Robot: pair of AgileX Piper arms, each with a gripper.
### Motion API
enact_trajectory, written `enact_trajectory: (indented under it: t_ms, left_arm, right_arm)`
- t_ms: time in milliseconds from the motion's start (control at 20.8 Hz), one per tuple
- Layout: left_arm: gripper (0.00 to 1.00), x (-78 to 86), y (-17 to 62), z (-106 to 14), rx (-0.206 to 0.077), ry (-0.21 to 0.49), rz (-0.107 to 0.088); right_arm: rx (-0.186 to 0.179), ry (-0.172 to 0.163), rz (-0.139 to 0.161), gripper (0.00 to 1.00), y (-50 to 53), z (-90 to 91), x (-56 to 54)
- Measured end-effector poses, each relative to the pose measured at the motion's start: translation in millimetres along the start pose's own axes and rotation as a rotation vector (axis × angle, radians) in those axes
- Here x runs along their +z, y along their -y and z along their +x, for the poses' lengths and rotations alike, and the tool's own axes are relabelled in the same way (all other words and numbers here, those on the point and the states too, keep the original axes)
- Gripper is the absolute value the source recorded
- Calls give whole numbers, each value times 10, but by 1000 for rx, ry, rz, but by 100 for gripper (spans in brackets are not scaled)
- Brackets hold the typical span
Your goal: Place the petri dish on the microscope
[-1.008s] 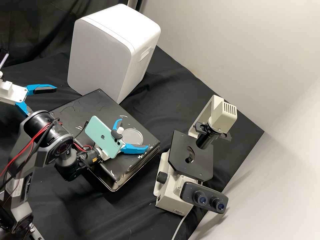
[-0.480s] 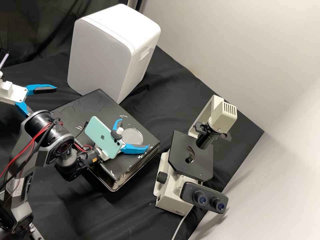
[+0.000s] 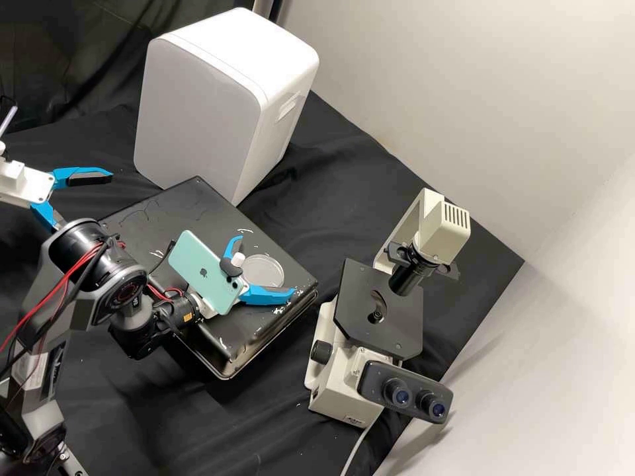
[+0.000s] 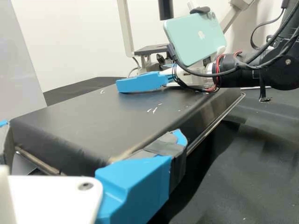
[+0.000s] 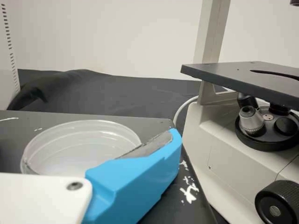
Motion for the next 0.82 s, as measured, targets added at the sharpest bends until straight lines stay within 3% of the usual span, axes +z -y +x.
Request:
enact_trajectory:
  t_ms: [816]
  left_arm:
    - [100, 0, 0, 0, 0, 0, 0]
  right_arm:
    - [8, 4, 1, 0, -19, 6, 13]
